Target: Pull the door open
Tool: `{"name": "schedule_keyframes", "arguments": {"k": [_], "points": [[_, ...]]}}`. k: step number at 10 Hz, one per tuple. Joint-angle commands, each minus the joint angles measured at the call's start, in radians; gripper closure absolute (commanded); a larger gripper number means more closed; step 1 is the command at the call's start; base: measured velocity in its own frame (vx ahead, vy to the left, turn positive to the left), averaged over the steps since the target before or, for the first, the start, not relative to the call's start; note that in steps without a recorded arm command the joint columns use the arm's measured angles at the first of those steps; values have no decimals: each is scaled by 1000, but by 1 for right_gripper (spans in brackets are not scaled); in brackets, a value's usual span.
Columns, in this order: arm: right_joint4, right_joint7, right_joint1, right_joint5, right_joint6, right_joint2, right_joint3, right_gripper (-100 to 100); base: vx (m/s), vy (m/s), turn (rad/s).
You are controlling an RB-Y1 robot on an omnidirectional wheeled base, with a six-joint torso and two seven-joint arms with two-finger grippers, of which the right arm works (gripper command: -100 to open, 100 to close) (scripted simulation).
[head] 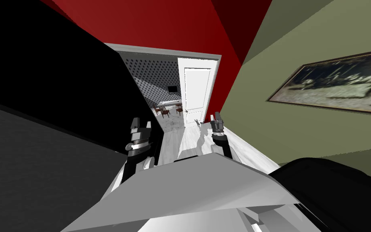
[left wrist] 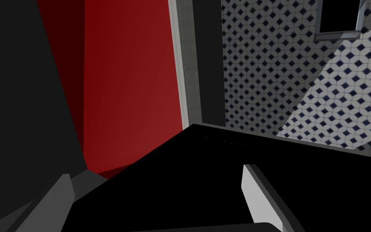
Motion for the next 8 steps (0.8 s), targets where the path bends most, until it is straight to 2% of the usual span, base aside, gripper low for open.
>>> {"name": "schedule_keyframes", "arguments": {"k": [1,5,8], "points": [[36,26,-13,8,-7,-13,-3,-100,70,-1,-10],[123,89,-45,27,-23,-38,-12,-100,161,20,-7],[171,124,-62,38,-32,-50,-17,-100,115,24,-5]]}}
